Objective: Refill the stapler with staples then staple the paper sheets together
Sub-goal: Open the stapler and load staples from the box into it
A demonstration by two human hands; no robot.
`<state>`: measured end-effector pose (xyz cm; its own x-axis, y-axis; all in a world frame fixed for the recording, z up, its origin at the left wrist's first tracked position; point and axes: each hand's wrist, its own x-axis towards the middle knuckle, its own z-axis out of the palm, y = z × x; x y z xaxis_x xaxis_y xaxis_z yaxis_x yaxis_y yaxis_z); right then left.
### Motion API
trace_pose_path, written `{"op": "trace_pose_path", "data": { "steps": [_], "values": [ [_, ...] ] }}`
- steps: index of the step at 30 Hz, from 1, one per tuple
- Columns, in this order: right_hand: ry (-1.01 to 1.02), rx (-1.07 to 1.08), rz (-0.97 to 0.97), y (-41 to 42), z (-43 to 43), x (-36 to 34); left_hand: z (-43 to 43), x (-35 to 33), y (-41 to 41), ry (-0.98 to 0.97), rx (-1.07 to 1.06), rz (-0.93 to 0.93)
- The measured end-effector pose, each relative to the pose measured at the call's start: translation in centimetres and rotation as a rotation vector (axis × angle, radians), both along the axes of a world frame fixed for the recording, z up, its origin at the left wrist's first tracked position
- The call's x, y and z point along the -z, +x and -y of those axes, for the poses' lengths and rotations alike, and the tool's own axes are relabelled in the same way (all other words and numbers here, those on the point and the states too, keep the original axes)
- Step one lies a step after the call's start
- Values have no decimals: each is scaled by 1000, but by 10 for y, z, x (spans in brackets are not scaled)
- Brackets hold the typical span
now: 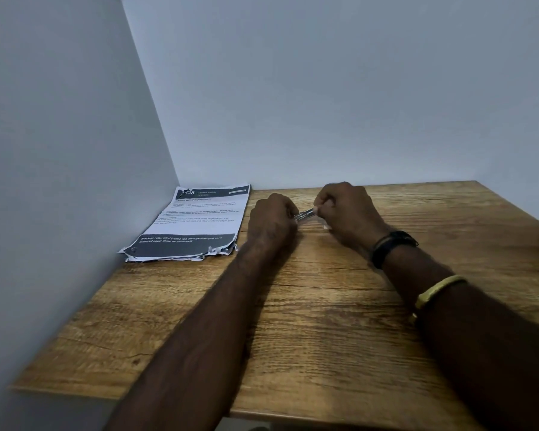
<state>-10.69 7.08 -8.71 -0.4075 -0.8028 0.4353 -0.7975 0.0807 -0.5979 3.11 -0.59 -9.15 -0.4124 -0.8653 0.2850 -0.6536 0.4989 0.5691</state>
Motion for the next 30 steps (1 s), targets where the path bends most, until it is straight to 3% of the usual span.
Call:
{"op": "trace_pose_path", "data": {
  "steps": [6, 11, 24, 30],
  "values": [
    [-41, -8, 154, -6, 1, 1, 0, -2, -3, -25, 58, 10],
    [-95, -76, 412, -6, 1, 5, 0, -1, -5, -43, 65, 17],
    [-161, -44, 445, -8, 0, 0, -2, -2, -5, -62, 69, 18],
    [-118, -135, 461, -11, 0, 3, -2, -1, -5, -58, 75, 11]
  ]
}}
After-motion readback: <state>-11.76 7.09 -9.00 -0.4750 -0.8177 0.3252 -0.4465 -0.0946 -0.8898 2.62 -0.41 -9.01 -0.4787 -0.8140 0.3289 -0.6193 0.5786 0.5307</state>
